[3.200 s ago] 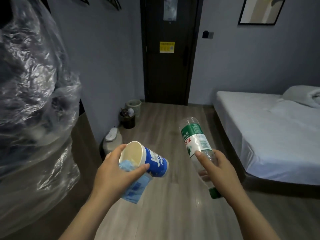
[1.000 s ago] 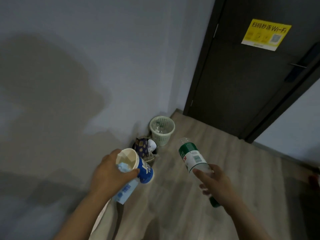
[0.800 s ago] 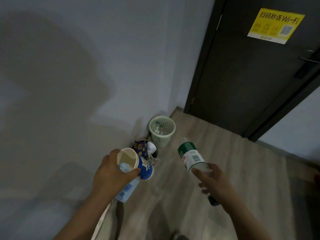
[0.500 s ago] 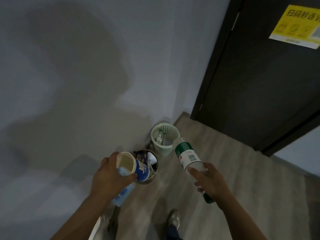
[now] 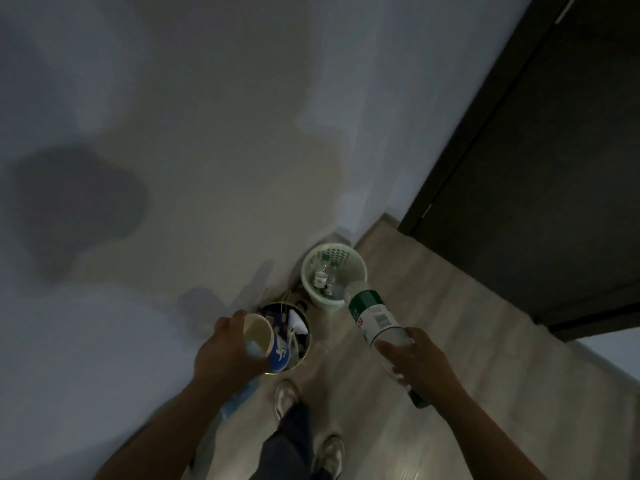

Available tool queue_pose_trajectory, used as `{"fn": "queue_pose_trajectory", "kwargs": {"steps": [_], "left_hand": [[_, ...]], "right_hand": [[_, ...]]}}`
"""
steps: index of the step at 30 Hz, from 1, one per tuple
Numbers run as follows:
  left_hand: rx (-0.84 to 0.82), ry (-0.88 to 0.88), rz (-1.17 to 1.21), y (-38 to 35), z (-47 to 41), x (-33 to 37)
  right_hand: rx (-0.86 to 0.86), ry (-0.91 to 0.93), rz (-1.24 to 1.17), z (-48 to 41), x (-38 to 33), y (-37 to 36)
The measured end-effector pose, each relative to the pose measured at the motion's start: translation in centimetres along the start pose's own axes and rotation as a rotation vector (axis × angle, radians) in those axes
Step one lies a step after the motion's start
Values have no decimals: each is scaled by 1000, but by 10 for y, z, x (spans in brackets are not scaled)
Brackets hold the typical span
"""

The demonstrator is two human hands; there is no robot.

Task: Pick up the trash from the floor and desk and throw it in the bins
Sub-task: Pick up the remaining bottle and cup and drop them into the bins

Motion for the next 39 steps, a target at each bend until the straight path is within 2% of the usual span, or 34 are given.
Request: {"fn": "queue_pose_trajectory", "kwargs": {"steps": [6,16,26,31,39], "left_hand": [[-54,-1,-75,-30,-74,-4],[-199,103,-87,-121,-193,-17],[-244,118,-138,-221,-252,-19],[-285,115,-270,-246,-267,-19],[-277,158,-231,-267,-288,-36]], "right_hand": [[-8,-109,122,-76,-3,-27],[-33,-127,26,-203,1,-78],[-84,-126,148,-299,37,-96],[-84,-151,181,-328,53,-101],[-107,-164,222,-357,68,-116]]}}
Point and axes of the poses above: each hand's wrist, its own z-axis away from the middle knuckle, its own y-axis out of the back of the hand, x = y × z, the point moved 5 cm from there along -z, towards the middle knuckle, and after that the axes turned 11 degrees about -z, right-handed, at the moved point
